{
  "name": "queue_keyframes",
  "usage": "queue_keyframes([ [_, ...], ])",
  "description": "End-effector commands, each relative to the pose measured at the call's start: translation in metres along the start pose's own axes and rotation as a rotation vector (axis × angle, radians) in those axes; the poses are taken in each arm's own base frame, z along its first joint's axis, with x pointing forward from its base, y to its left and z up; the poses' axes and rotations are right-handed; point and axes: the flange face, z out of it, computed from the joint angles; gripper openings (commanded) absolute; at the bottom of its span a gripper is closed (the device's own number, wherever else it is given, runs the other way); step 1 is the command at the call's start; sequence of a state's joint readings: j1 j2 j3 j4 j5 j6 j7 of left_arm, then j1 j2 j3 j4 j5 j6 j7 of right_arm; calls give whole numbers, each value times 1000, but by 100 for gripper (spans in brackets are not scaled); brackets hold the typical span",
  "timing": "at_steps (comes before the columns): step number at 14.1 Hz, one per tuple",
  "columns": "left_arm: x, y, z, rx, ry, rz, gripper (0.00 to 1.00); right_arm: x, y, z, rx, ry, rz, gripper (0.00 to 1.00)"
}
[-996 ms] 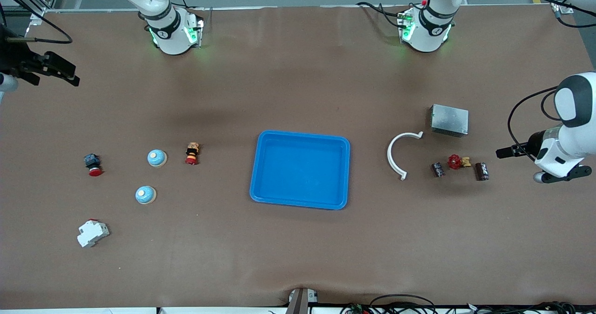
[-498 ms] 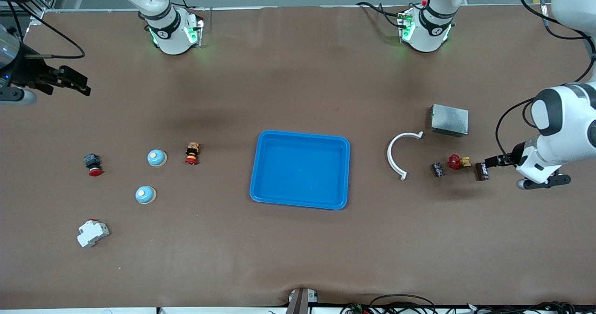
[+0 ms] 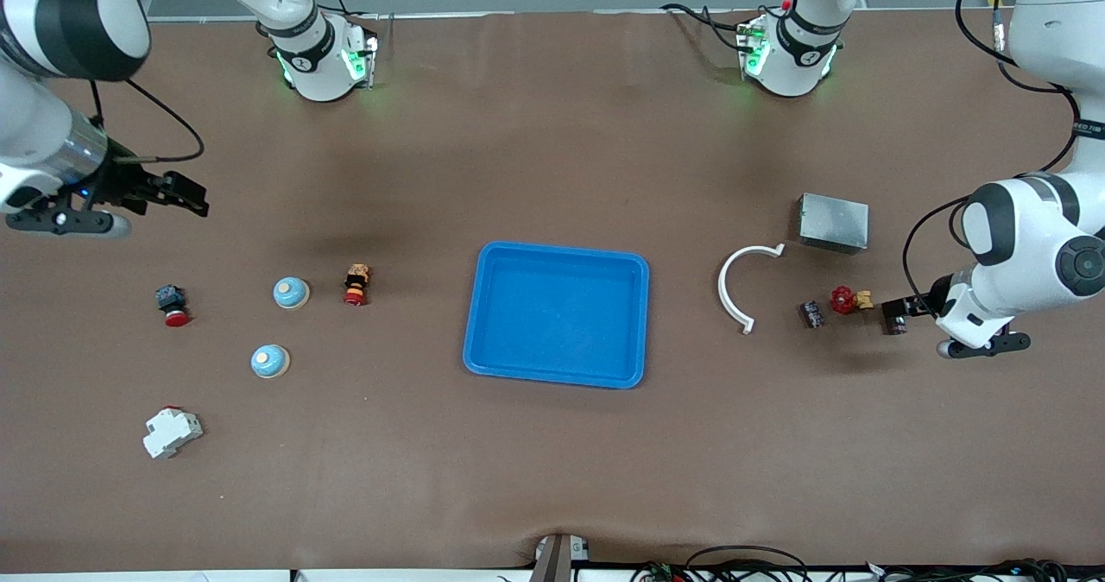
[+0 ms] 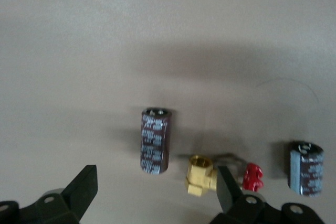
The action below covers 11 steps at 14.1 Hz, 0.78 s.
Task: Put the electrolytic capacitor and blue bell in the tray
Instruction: 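Grasp a black capacitor and a blue button with the left and right grippers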
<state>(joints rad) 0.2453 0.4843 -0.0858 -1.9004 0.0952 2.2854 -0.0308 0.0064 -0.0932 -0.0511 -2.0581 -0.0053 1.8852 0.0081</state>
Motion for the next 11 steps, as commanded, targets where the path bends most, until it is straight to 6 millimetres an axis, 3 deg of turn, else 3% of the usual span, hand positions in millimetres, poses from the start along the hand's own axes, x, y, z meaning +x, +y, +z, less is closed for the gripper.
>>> queue_keyframes([
  [1, 3, 0, 14, -7, 14, -4, 100, 26, -6, 45, 1, -26, 3, 100],
  [4, 7, 3, 33, -16, 33, -5, 100, 52, -11, 89, -4, -11, -4, 100],
  [7, 6, 3, 45, -20, 27, -8, 100, 74, -26, 116, -9, 4, -26, 100],
  [11, 7, 2, 51, -23, 39, -16, 100, 129, -22, 155, -17, -12, -28, 100],
])
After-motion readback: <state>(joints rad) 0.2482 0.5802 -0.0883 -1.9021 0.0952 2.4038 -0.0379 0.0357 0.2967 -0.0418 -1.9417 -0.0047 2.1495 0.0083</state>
